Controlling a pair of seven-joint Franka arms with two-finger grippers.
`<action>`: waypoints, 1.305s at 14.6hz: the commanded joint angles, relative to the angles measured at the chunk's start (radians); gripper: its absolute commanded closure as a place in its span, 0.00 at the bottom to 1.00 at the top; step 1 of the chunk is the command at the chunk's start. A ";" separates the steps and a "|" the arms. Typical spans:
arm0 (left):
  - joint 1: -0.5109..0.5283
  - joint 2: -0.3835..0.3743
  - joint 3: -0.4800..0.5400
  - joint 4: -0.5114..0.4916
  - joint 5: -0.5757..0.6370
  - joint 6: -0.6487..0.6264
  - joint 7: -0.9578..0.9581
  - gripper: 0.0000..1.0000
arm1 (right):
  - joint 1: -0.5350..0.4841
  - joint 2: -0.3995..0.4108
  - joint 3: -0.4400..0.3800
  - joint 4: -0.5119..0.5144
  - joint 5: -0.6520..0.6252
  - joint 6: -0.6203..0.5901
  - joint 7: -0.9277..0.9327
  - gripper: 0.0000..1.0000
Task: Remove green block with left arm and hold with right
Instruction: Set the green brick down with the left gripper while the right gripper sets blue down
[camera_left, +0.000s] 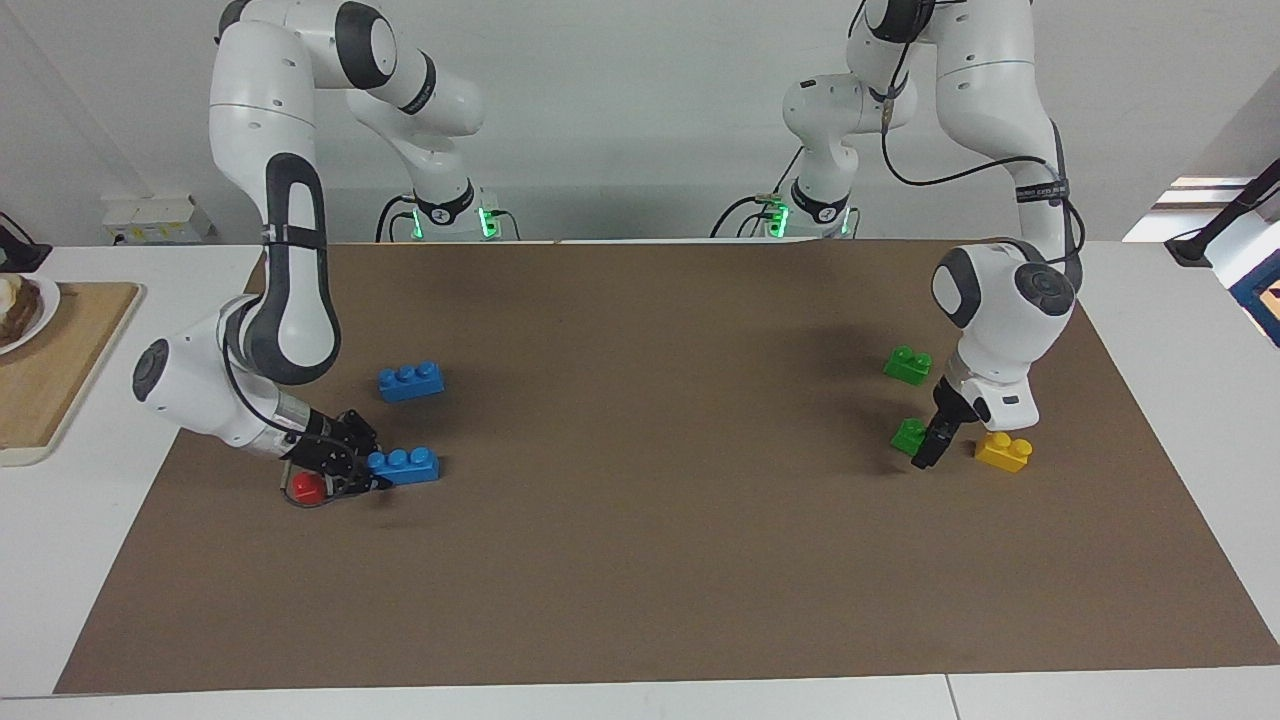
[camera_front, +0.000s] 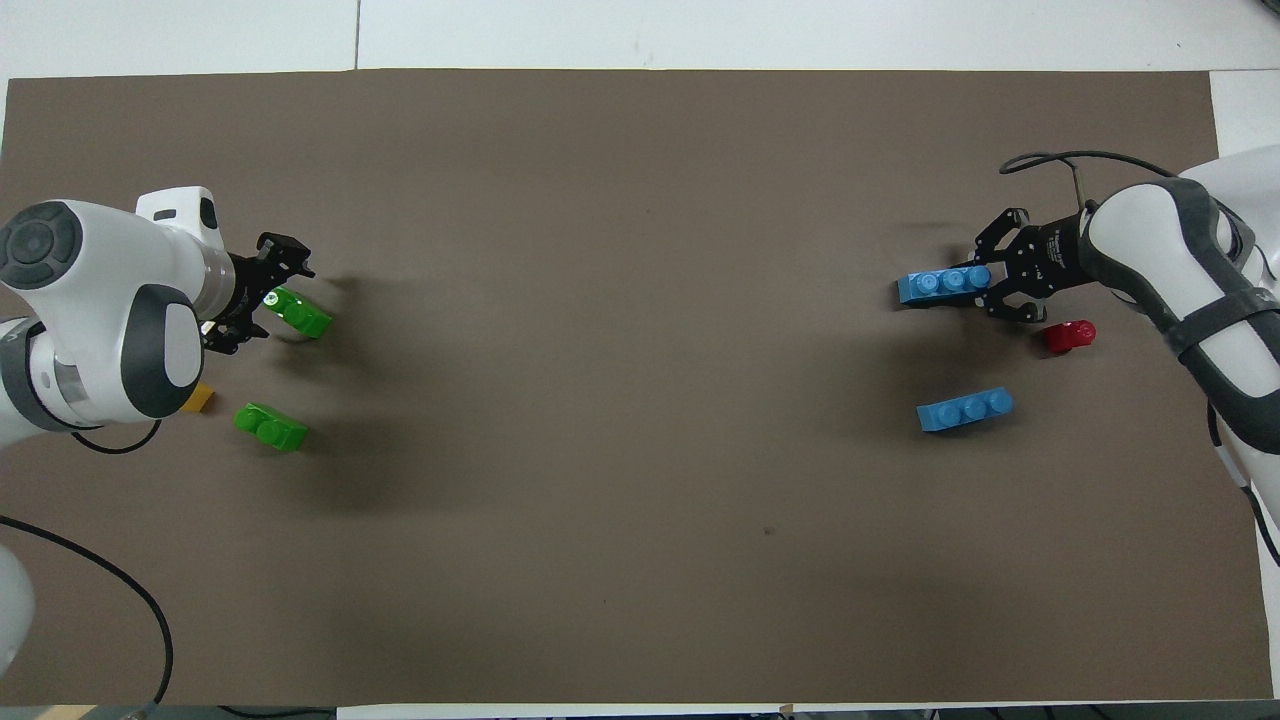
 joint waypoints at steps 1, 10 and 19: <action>0.003 -0.075 -0.002 0.027 -0.006 -0.112 0.025 0.00 | 0.016 -0.037 0.003 -0.022 -0.023 -0.002 -0.010 0.29; 0.005 -0.150 -0.002 0.276 0.055 -0.481 0.536 0.00 | 0.020 -0.126 0.000 0.115 -0.208 -0.206 0.013 0.27; -0.003 -0.268 -0.013 0.377 0.055 -0.737 0.794 0.00 | 0.046 -0.286 0.012 0.174 -0.398 -0.286 -0.357 0.25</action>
